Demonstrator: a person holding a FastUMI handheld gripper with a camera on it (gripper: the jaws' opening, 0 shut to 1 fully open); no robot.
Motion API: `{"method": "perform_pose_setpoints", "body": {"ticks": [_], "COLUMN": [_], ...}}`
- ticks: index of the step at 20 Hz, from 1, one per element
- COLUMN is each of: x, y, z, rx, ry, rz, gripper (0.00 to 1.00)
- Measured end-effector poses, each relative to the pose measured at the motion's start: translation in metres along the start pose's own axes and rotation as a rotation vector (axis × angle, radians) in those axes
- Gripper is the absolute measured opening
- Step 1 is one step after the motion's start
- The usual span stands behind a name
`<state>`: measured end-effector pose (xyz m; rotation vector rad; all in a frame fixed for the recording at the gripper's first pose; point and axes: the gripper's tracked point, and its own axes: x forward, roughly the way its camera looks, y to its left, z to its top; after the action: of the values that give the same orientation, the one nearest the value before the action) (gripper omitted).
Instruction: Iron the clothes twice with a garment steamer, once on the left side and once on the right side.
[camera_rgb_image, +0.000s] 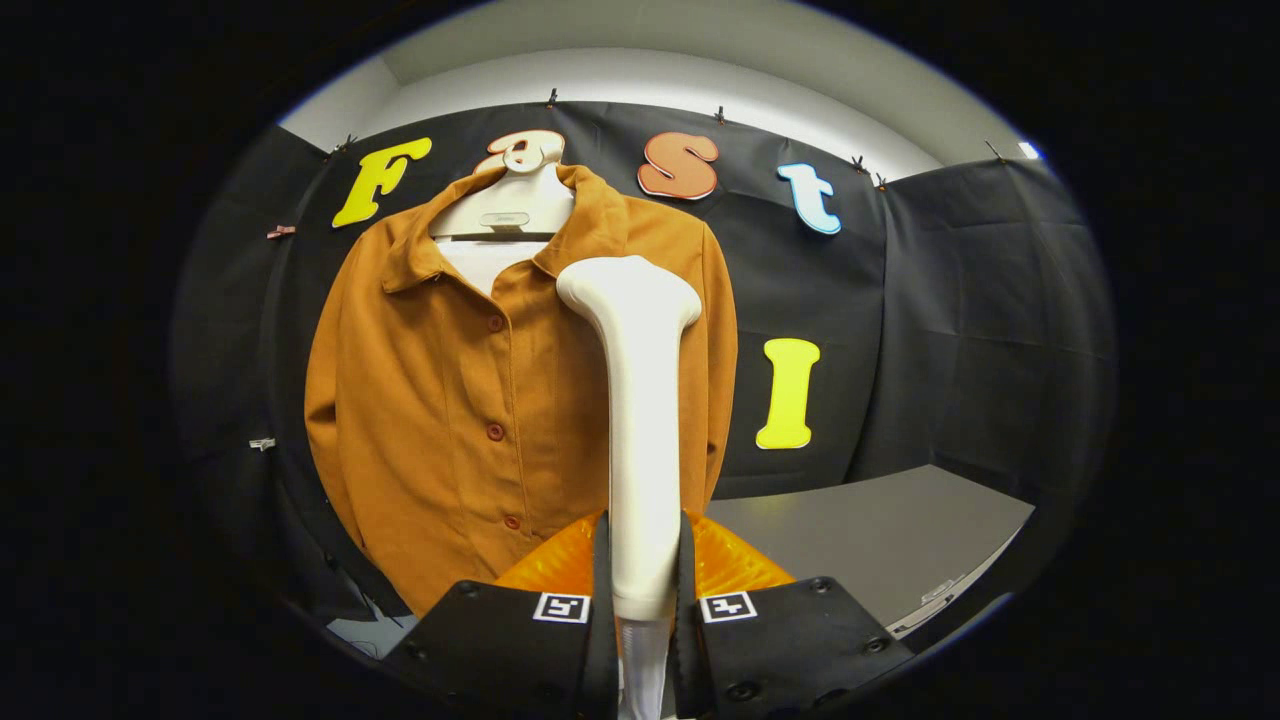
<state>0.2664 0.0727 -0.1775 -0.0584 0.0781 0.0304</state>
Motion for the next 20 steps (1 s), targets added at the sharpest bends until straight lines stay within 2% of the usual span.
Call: {"method": "perform_pose_setpoints", "body": {"ticks": [9,20], "x": [0.011,0.012], "y": [-0.001,0.005], "z": [-0.043,-0.134], "rx": [-0.037,-0.056], "ry": [0.073,0.246], "rz": [-0.003,0.007], "gripper": [0.25,0.25]}}
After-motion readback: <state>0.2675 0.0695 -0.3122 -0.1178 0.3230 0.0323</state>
